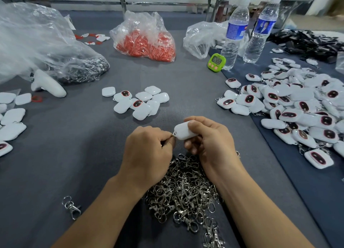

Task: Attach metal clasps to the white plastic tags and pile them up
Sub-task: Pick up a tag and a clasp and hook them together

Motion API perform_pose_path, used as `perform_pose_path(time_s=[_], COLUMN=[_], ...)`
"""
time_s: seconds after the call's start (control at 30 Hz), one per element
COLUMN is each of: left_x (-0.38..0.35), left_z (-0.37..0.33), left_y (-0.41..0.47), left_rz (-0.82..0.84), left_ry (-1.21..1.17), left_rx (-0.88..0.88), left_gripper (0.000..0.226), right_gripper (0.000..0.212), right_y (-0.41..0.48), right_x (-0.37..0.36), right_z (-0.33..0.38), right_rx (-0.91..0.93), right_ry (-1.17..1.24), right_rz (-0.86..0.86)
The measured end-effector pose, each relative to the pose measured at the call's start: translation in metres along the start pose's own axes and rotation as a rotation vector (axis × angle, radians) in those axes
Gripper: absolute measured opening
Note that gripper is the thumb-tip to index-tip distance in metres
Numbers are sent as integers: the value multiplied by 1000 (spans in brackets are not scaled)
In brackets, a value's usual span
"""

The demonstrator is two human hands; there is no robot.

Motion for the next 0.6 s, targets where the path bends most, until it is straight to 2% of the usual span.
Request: perform_pose_path(time_s=[0.1, 0.17, 0.23, 0.33, 0.4, 0.6], left_x=[0, -3, -5, -7, -8, -5], left_z=[-7, -4, 2, 18, 27, 31], left_y=[-1, -1, -1, 1, 2, 1], left_rz=[-18, -13, -4, 14, 3, -24], left_ry=[180, 168, 77, -262, -442, -451], left_rx=[-26, -13, 22, 134, 186, 227], left_gripper=[28, 27, 23, 7, 14, 25], right_gripper=[15, 16, 17, 20, 23, 27], right_y=[-2, -3, -2, 0, 1, 0], right_x=[-4, -5, -3, 4, 9, 9], right_z=[3, 6, 8, 13, 16, 16], right_rx=[45, 69, 81, 98, 123, 141], right_ry=[-137, -201, -219, -254, -284, -291], right_rz=[9, 13, 9, -35, -70, -52])
Point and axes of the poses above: each hand's wrist, its own y-axis towards the middle knuckle, its own x-axis out of the back of the hand, z = x × y, the point moved 8 cm from there along y, towards the middle knuckle, and after that the axes turned 11 degrees about z, right-handed, at the moved point
